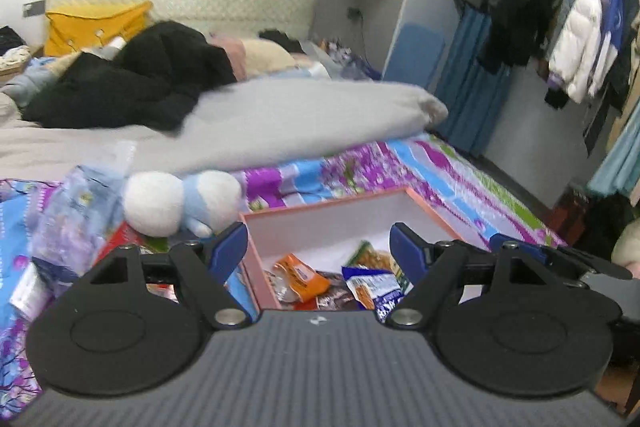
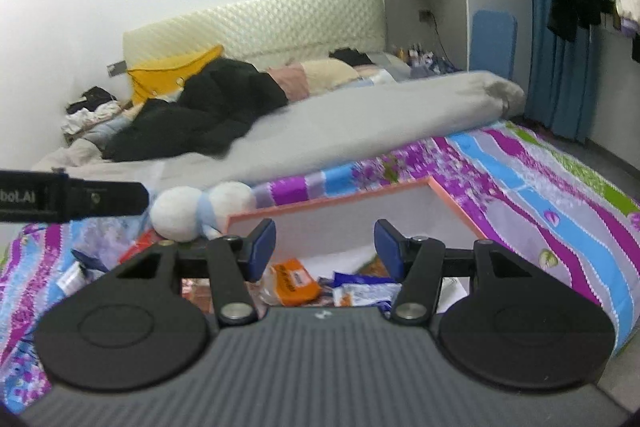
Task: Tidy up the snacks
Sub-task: 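Open both grippers to drop the packets into the pink box, then withdraw both grippers from the box back toward the snack pile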
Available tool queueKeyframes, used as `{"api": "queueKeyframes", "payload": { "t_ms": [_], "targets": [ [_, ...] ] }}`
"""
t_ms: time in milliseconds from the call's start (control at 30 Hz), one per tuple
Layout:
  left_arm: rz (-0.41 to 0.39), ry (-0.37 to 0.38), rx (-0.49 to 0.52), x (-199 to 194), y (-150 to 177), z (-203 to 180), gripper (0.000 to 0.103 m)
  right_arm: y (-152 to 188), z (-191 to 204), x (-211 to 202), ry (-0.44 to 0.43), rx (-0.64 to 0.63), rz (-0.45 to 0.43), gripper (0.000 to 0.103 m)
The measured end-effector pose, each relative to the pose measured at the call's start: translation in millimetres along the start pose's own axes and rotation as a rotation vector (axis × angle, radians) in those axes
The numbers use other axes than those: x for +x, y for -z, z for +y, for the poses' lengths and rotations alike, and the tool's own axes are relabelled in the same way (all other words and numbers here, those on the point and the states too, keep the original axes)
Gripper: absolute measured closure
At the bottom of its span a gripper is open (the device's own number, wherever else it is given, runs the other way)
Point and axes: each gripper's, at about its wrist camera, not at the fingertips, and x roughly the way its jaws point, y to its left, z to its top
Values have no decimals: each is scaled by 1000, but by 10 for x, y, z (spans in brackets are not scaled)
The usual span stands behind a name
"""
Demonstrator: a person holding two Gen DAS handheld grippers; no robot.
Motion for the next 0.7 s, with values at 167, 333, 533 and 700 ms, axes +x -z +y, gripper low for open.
{"api": "queueKeyframes", "payload": {
  "t_ms": [167,333,533,700],
  "targets": [
    [-51,-37,-11,-468,78,208,21,-9,324,-189,-44,-34,-26,46],
    [-51,-79,-15,-822,287,429,21,125,638,-378,-124,-34,-18,46],
    [-50,-138,-46,-1121,665,701,21,435,959,-518,-158,-67,23,46],
    [-53,-159,-106,-1321,973,914,21,723,1191,-597,-194,-102,57,46]
  ]
}}
